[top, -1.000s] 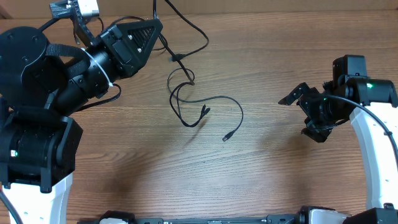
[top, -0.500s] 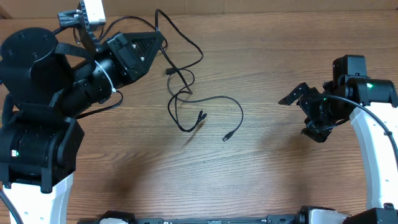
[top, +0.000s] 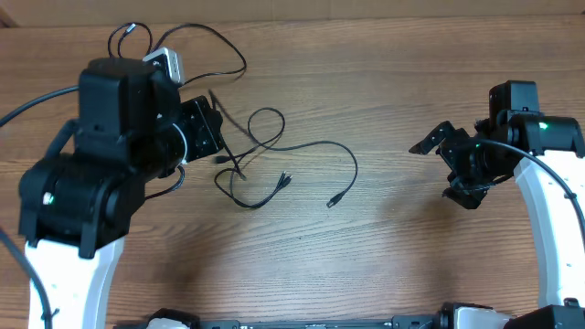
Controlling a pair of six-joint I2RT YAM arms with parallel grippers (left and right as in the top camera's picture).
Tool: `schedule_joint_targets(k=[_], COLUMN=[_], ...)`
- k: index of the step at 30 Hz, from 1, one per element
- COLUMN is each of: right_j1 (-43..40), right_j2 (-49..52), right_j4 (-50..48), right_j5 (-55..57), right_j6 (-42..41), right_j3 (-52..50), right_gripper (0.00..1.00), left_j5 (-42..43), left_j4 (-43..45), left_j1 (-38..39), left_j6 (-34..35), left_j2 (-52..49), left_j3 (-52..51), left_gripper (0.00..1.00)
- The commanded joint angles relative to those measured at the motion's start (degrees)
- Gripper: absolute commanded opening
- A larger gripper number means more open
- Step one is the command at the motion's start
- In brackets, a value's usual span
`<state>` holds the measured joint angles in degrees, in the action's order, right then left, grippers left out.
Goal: Untangle cables
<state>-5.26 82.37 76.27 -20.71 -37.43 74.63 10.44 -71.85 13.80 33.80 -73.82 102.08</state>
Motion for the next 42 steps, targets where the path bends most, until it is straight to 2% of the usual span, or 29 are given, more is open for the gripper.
schedule_joint_targets(k=[1, 3, 6, 12, 22, 25, 38, 42], right_j1=[-0.3, -0.3, -0.3, -0.3, -0.3, -0.3, -0.3, -0.3], right_j2=[0.1, 0.1, 0.1, 0.1, 0.1, 0.1, 0.1, 0.1], right_j4=[-0.1, -0.1, -0.1, -0.1, -0.1, -0.1, -0.1, -0.1], right_j5=[0.3, 0.3, 0.3, 0.3, 0.3, 0.3, 0.3, 0.3], right_j6=[0.4, 0.4, 0.4, 0.4, 0.4, 0.4, 0.4, 0.4], right_j3=[0.3, 0.3, 0.3, 0.3, 0.3, 0.3, 0.3, 0.3], right_gripper=[1.0, 1.0, 1.0, 1.0, 1.0, 1.0, 1.0, 1.0], left_j5=[-6.1, -7.6, -8.3, -6.8, -5.1, -1.5, -0.8, 0.1], left_j4=[-0.9, -0.9, -1.0, -1.7, -5.0, -6.3, -10.8, -10.4], left_j1=[0.3, 0.1, -1.7, -9.3, -20.6, -20.5, -20.5, -20.5], left_j6=[-1.9, -1.5, 2.9, 7.6, 7.6, 7.3, 5.8, -1.1], left_j2=[-2.3, -2.8, -3.2, -3.0, -2.9, -3.0, -3.0, -3.0], left_j3=[0.9, 0.9, 0.9, 0.9, 0.9, 0.9, 0.9, 0.9], left_gripper=[0.04, 0.04, 0.04, 0.04, 0.04, 0.04, 0.04, 0.04])
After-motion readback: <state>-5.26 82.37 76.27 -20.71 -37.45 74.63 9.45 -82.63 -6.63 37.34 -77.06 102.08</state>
